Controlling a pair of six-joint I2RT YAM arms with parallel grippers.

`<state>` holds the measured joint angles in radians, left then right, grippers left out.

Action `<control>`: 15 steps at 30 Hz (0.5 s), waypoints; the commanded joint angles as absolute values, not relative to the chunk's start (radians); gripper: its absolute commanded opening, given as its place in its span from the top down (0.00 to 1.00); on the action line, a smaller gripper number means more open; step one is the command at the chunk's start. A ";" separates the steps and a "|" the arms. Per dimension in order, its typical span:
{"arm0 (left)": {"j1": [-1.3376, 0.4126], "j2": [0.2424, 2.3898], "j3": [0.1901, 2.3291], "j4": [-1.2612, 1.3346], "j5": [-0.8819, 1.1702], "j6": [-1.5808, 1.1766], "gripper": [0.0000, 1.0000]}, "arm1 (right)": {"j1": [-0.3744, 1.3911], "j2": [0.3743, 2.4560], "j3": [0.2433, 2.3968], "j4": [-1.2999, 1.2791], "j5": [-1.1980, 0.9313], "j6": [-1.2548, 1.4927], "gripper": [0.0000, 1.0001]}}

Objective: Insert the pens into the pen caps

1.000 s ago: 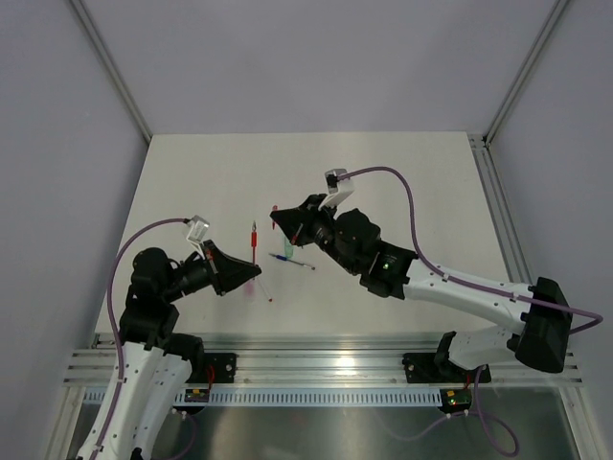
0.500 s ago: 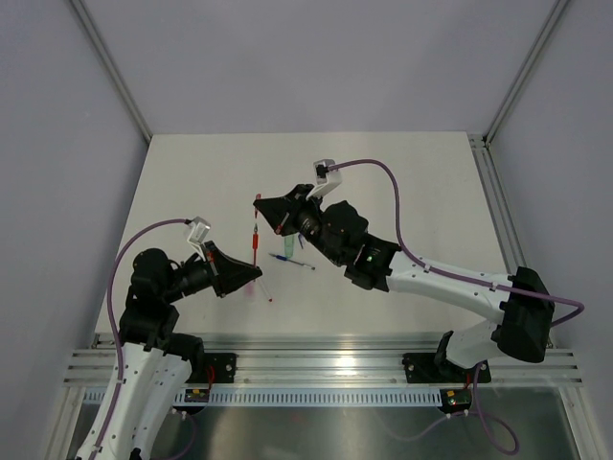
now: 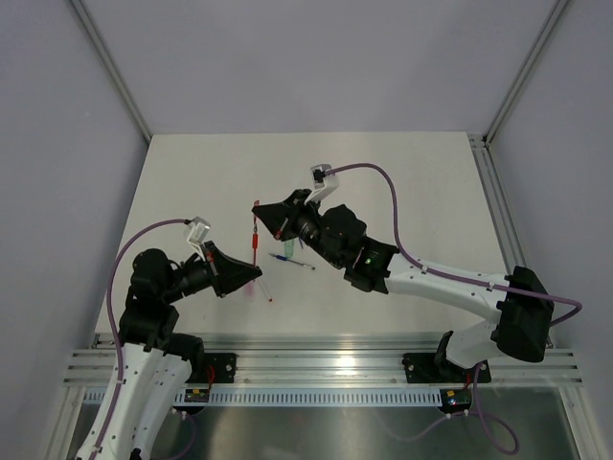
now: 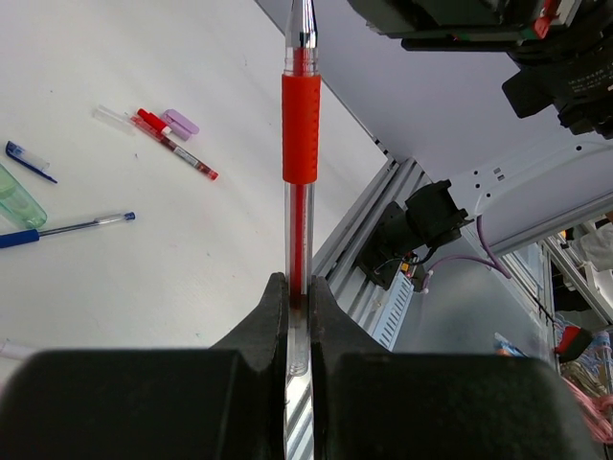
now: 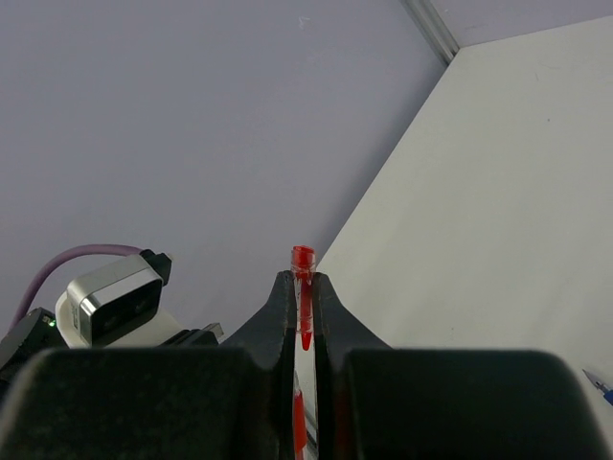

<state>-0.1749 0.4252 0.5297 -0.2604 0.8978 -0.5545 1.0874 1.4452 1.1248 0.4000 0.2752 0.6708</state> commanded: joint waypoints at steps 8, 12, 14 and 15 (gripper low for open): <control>-0.175 0.426 0.525 -0.224 0.887 -0.555 1.00 | 1.109 1.424 1.085 0.457 0.281 0.663 1.00; -0.173 0.429 0.525 -0.225 0.888 -0.557 1.00 | 1.112 1.419 1.088 0.456 0.291 0.653 1.00; -0.173 0.429 0.525 -0.222 0.890 -0.557 1.00 | 1.112 1.420 1.097 0.446 0.305 0.653 1.00; -0.173 0.430 0.525 -0.222 0.891 -0.557 1.00 | 1.114 1.420 1.110 0.431 0.311 0.657 1.00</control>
<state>-0.1749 0.4210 0.5297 -0.2604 0.8894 -0.5545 1.1038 1.4448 1.0851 0.4038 0.2752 0.6701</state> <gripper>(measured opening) 0.050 0.078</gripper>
